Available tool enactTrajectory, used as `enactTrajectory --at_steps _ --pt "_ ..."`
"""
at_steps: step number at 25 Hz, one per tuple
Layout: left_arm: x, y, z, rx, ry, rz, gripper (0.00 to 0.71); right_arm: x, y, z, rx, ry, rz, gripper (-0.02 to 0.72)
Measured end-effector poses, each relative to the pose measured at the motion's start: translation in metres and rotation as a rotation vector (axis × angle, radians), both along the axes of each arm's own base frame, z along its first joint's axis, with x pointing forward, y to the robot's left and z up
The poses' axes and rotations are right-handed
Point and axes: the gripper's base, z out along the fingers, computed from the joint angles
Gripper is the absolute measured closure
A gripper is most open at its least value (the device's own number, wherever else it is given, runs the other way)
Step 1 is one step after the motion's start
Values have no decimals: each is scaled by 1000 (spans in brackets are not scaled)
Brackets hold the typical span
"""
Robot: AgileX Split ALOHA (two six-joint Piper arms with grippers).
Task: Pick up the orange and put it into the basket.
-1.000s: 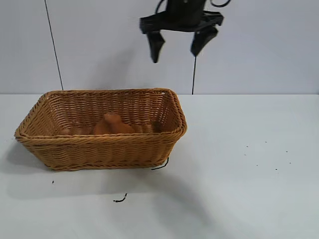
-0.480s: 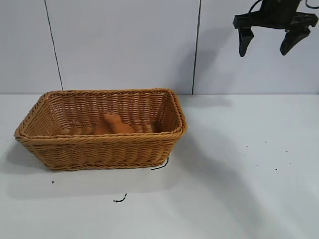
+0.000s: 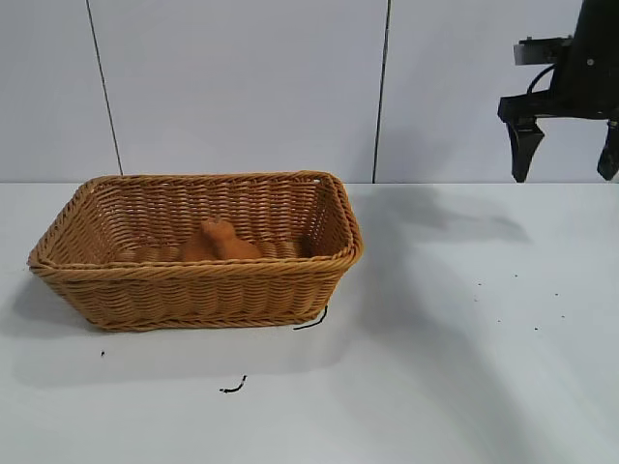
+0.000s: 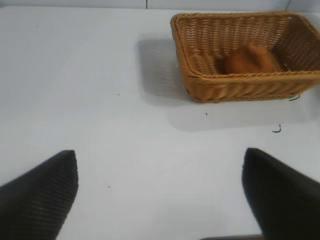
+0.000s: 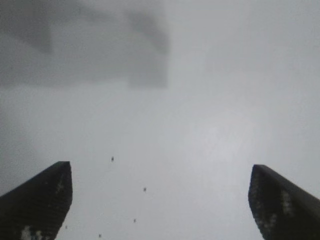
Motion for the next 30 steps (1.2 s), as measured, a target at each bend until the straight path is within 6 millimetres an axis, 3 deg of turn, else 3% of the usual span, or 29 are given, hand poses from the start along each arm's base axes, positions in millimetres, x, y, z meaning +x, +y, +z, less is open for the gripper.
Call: enactTrajectory --at_steps 6,11,19,25,30 --pt "0 0 0 0 0 0 71 -80 2 24 4 25 12 19" --pt "0 0 0 0 0 0 71 -157 4 47 5 -35 16 19" --pt "0 0 0 0 0 0 71 -259 8 55 7 -346 66 19" --pt "0 0 0 0 0 0 71 -310 11 46 1 -550 97 19" --pt "0 0 0 0 1 0 71 -337 12 58 -12 -759 101 19"
